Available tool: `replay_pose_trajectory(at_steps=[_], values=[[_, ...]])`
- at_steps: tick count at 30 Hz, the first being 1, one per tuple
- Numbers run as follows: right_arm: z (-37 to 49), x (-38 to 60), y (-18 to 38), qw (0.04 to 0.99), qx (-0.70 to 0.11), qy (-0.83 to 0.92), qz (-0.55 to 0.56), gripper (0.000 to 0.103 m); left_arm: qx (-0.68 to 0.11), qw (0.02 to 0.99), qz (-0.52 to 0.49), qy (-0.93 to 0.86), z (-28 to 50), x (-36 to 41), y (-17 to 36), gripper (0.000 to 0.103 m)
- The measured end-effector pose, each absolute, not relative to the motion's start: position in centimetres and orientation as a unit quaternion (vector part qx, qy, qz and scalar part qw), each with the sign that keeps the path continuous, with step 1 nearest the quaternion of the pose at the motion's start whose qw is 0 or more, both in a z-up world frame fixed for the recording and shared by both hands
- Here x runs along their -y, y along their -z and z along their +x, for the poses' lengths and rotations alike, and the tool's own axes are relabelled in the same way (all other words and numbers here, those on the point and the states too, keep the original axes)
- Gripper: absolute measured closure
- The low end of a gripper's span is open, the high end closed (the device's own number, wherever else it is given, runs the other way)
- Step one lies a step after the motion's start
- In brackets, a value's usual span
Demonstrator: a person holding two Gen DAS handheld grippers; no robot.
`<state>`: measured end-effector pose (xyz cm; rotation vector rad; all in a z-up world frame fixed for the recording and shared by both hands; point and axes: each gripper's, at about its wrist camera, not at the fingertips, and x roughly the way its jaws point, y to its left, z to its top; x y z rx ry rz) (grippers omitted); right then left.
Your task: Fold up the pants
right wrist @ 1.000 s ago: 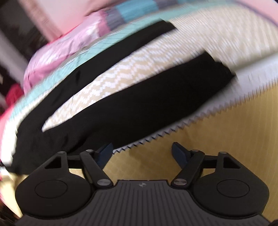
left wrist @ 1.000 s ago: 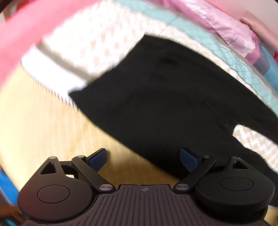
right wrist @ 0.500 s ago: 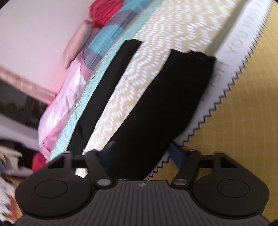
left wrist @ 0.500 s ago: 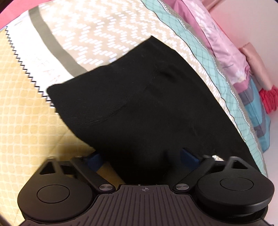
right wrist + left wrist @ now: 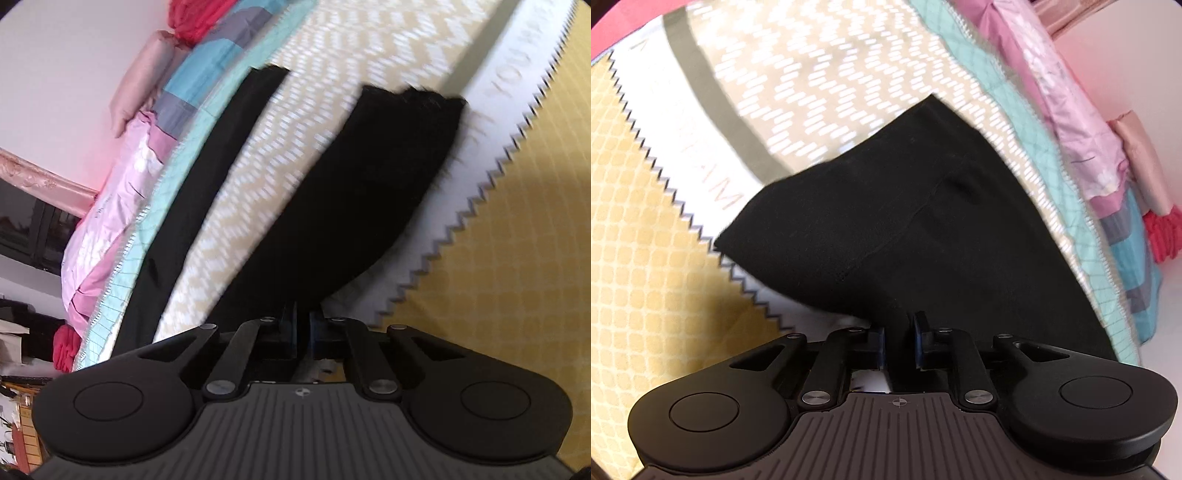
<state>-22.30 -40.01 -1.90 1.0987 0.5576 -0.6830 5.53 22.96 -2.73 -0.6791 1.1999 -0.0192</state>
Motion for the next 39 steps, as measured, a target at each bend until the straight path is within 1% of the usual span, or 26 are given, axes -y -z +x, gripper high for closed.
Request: replay_pose_trajectory(at_steps=[7, 10, 13, 15, 20, 21, 22, 23, 25, 26, 27, 28, 31, 32, 34, 36, 38, 39], values=[[-16.1, 42.7, -2.6, 0.8, -0.227, 0.298, 0.468, 0.096, -0.525, 0.796, -0.298, 0.05, 9.9, -20.7, -0.9, 0.026], [-12.1, 45.0, -3.4, 0.806, -0.233, 0.305, 0.451, 0.096, -0.523, 0.799, -0.288, 0.064, 13.2, -19.4, -1.5, 0.028], [-8.0, 47.7, -3.5, 0.809, -0.232, 0.306, 0.445, 0.096, -0.535, 0.796, -0.273, 0.07, 17.3, -17.8, -0.9, 0.028], [-4.8, 49.6, -3.1, 0.808, -0.246, 0.309, 0.437, 0.096, -0.544, 0.797, -0.254, 0.068, 19.7, -16.7, -0.1, 0.028], [1.4, 53.3, 0.0, 0.791, -0.285, 0.321, 0.437, 0.095, -0.593, 0.761, -0.258, 0.062, 24.9, -16.0, 1.6, 0.026], [2.0, 54.0, 0.7, 0.786, -0.282, 0.318, 0.45, 0.092, -0.605, 0.749, -0.262, 0.06, 25.7, -15.9, 1.9, 0.016], [2.1, 54.4, 1.0, 0.786, -0.272, 0.312, 0.459, 0.092, -0.61, 0.743, -0.269, 0.062, 26.1, -16.0, 1.9, 0.013], [2.0, 54.5, 1.2, 0.792, -0.257, 0.304, 0.462, 0.088, -0.607, 0.742, -0.276, 0.068, 26.4, -16.1, 1.7, 0.011], [1.1, 54.7, 0.8, 0.811, -0.226, 0.299, 0.45, 0.076, -0.586, 0.752, -0.29, 0.083, 26.4, -16.8, 1.1, 0.006], [0.5, 54.8, 0.4, 0.816, -0.207, 0.306, 0.444, 0.064, -0.576, 0.758, -0.295, 0.083, 26.3, -17.3, 0.7, 0.0], [-0.5, 54.9, 0.0, 0.819, -0.188, 0.316, 0.44, 0.055, -0.567, 0.765, -0.296, 0.076, 26.1, -17.7, 0.5, 0.0], [-1.6, 54.9, -0.5, 0.821, -0.171, 0.329, 0.434, 0.051, -0.559, 0.773, -0.293, 0.061, 26.1, -18.0, 0.4, 0.0], [-5.2, 54.2, -2.1, 0.816, -0.15, 0.404, 0.386, 0.045, -0.543, 0.792, -0.278, 0.033, 25.2, -18.9, -0.3, 0.0], [-6.3, 53.6, -2.4, 0.806, -0.151, 0.437, 0.37, 0.041, -0.534, 0.799, -0.275, 0.025, 24.6, -19.3, -0.7, 0.0], [-8.5, 52.4, -2.3, 0.788, -0.155, 0.479, 0.356, 0.039, -0.518, 0.811, -0.273, 0.01, 23.7, -19.9, -1.3, 0.0], [-10.3, 51.1, -1.6, 0.781, -0.157, 0.475, 0.375, 0.039, -0.512, 0.817, -0.266, 0.008, 22.5, -20.1, -1.6, 0.0], [-11.1, 50.0, -0.1, 0.778, -0.174, 0.446, 0.408, 0.035, -0.514, 0.821, -0.248, 0.012, 21.5, -19.5, -1.8, 0.0], [-11.1, 49.7, 0.7, 0.777, -0.185, 0.428, 0.423, 0.034, -0.517, 0.821, -0.241, 0.017, 21.0, -19.1, -1.8, 0.0]])
